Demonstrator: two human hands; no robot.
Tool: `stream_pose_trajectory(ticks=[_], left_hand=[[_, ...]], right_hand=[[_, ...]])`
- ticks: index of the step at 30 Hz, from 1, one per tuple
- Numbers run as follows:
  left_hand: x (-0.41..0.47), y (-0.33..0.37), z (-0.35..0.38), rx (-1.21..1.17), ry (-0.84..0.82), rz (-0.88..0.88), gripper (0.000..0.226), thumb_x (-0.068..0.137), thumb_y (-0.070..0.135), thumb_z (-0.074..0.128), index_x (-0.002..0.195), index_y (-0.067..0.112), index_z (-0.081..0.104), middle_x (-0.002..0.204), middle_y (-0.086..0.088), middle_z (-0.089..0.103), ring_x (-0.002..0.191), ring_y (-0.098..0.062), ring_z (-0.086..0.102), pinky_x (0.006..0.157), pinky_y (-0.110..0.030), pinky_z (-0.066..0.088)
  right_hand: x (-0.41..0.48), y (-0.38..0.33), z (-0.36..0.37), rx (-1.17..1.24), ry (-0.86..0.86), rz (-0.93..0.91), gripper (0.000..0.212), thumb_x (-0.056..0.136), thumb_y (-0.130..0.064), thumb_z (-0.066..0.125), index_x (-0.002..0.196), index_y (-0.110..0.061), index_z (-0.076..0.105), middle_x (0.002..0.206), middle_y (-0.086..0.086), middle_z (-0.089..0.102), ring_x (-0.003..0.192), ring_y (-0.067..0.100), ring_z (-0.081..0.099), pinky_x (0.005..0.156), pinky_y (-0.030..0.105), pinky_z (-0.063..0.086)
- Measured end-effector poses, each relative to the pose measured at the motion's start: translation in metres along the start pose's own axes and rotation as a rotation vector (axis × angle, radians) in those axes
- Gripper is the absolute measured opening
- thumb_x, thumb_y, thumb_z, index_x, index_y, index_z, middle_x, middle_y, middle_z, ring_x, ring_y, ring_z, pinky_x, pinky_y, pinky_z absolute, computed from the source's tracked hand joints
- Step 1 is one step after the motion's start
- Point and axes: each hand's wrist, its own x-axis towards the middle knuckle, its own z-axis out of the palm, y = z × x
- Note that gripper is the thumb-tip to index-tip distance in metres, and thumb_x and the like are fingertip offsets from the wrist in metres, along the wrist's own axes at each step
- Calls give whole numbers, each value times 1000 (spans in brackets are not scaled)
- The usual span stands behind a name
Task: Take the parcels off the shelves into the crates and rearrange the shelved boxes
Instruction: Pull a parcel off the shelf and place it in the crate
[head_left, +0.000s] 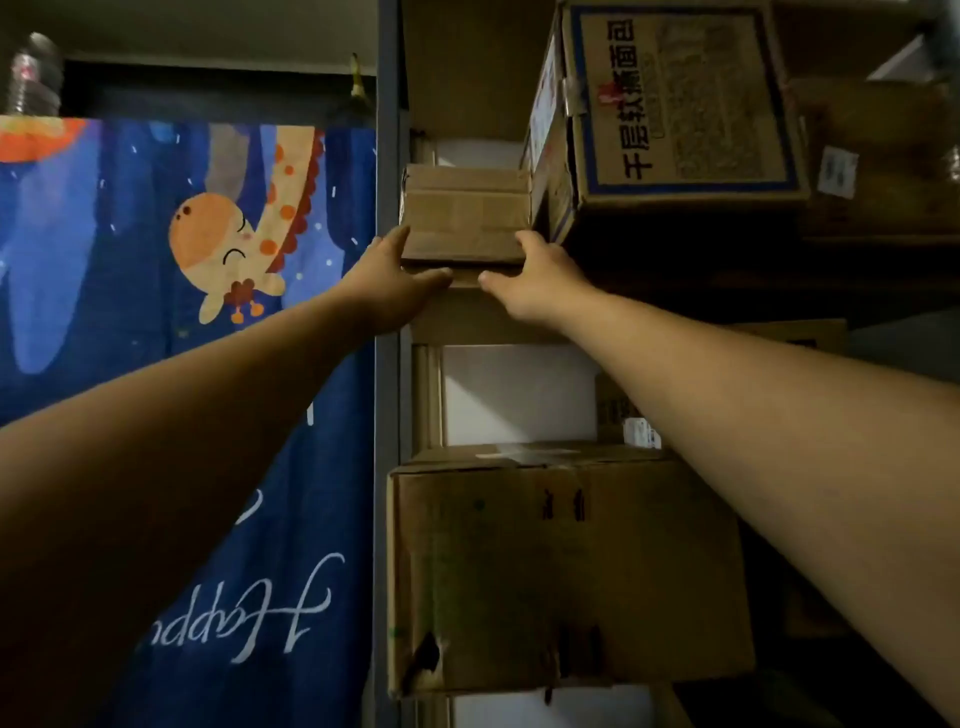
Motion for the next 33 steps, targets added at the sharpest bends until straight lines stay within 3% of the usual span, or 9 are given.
stream_pose_trajectory(ticks=[5, 8, 12, 15, 19, 23, 28, 30, 33], left_hand=[[21, -10, 8, -16, 19, -32, 65, 88, 37, 59, 143, 30, 26, 137, -8, 43, 123, -27, 46, 104, -43, 38], [27, -15, 9, 62, 18, -58, 66, 88, 44, 55, 145, 33, 24, 139, -10, 43, 126, -31, 43, 108, -50, 35], [27, -14, 9, -71, 31, -68, 72, 89, 39, 58, 149, 27, 20, 141, -8, 43, 123, -26, 47, 106, -44, 39], [22, -10, 5, -219, 57, -37, 68, 91, 29, 58, 149, 22, 22, 135, -4, 46, 111, -18, 52, 90, -32, 48], [13, -2, -2, -368, 151, -1, 64, 91, 22, 58, 146, 19, 25, 137, -4, 45, 94, -6, 53, 64, -17, 44], [7, 7, -7, -412, 241, 0, 69, 91, 25, 57, 149, 17, 19, 145, -7, 36, 119, -15, 47, 88, -23, 42], [-5, 8, -16, -387, 206, 6, 68, 84, 41, 61, 144, 23, 33, 140, -8, 41, 120, -22, 51, 84, -24, 47], [-13, 9, -18, -399, 194, 15, 64, 83, 41, 62, 139, 22, 37, 137, -7, 42, 116, -21, 52, 76, -23, 48], [-31, 18, -22, -404, 223, -36, 58, 87, 35, 62, 137, 21, 35, 134, -7, 44, 114, -21, 52, 79, -28, 49]], right_hand=[[18, 5, 13, 45, -52, 35, 76, 93, -39, 54, 152, -25, 7, 155, 10, 20, 137, 29, 31, 97, 32, 37], [25, 6, 17, 98, -15, 40, 78, 92, -38, 56, 152, -27, 8, 154, 9, 23, 139, 31, 28, 105, 40, 36], [22, 5, 16, 186, 31, 27, 77, 93, -31, 57, 152, -26, 8, 154, 9, 21, 137, 28, 30, 102, 34, 37], [17, -1, 10, 224, 71, 16, 79, 94, -28, 57, 152, -26, 3, 156, 9, 13, 140, 26, 25, 105, 33, 34], [5, -15, 5, 160, 119, 30, 84, 93, -32, 56, 152, -27, -3, 159, 10, -3, 144, 29, 14, 111, 37, 27], [-10, -27, -1, 169, 177, 57, 88, 93, -37, 55, 151, -26, -10, 158, 9, -4, 144, 29, 13, 111, 40, 27], [-31, -39, -12, 175, 230, 113, 81, 95, -39, 52, 152, -24, -4, 159, 8, -2, 144, 28, 14, 111, 40, 26], [-40, -43, -19, 206, 253, 114, 75, 95, -36, 51, 152, -24, 3, 157, 7, 7, 142, 27, 21, 108, 37, 30], [-53, -47, -32, 240, 264, 100, 65, 94, -33, 54, 148, -23, 18, 152, 8, 24, 136, 27, 33, 102, 36, 36]])
